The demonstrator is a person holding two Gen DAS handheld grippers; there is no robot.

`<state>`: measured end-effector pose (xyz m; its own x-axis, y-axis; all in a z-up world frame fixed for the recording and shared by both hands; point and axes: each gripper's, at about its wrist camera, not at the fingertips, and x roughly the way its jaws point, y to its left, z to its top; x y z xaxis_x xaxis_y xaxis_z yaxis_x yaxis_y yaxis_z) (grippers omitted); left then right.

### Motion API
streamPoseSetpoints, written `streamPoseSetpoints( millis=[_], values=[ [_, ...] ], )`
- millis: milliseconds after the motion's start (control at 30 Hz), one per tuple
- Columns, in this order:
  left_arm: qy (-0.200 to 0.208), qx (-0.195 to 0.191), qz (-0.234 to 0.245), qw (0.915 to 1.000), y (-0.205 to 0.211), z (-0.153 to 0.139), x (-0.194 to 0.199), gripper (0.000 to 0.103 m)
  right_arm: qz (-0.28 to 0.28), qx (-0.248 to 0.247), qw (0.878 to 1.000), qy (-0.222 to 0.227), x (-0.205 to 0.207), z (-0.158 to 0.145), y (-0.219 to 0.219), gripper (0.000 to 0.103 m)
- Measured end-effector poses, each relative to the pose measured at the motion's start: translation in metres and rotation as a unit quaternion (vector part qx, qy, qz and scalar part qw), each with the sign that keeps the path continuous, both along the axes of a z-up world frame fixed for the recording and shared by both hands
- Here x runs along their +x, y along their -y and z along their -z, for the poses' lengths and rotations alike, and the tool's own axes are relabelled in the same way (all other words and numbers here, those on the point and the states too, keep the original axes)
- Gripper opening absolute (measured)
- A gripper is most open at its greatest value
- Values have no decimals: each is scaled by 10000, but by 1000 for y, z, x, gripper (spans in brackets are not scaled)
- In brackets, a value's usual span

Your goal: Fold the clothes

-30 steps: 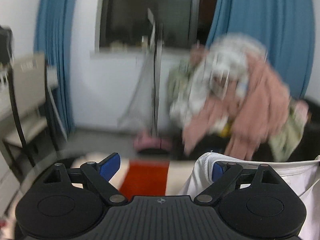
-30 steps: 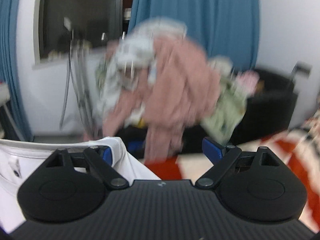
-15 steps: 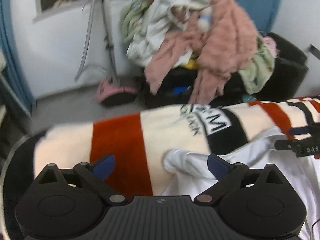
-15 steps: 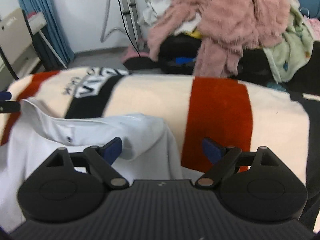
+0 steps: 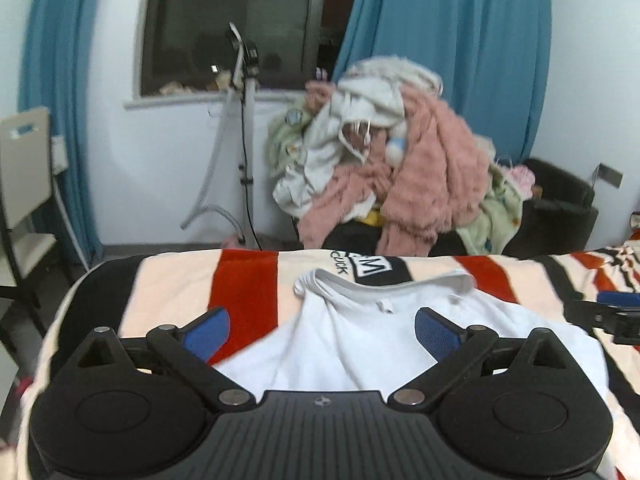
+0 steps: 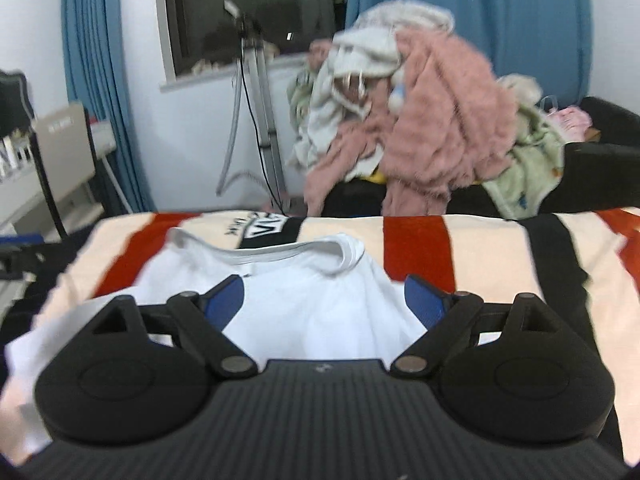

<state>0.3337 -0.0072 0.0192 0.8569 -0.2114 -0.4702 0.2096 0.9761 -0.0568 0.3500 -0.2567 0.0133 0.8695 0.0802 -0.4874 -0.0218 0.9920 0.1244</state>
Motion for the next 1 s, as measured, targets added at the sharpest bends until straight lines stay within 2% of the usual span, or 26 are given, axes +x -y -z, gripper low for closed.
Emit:
streamPoseSetpoints(
  millis=[100, 233, 333, 433, 567, 700, 800, 1000],
  values=[
    [173, -18, -71, 9998, -1, -12, -78, 100, 24, 182, 9996, 221, -75, -15, 0, 88],
    [424, -1, -152, 9990, -3, -24, -176, 103, 106, -50, 9988, 468, -161, -26, -12, 89],
    [379, -69, -317, 9988, -6, -21, -235, 103, 150, 64, 9985, 513, -212, -24, -16, 89],
    [397, -43, -477, 9981, -6, -10, -278, 102, 211, 211, 9978, 595, -252, -15, -21, 89],
    [538, -12, -687, 9962, -9, 13, -316, 102, 138, 298, 9964, 781, -283, 4, -26, 89],
    [229, -310, -720, 9967, -12, 35, -328, 102, 132, 147, 9963, 837, -301, 20, -28, 88],
    [157, -175, -642, 9977, -6, 41, -333, 102, 155, -27, 9962, 860, -304, 22, -31, 88],
    [0, -160, -657, 9977, -5, 48, -317, 102, 185, 159, 9962, 832, -301, 27, -30, 89]
  ],
)
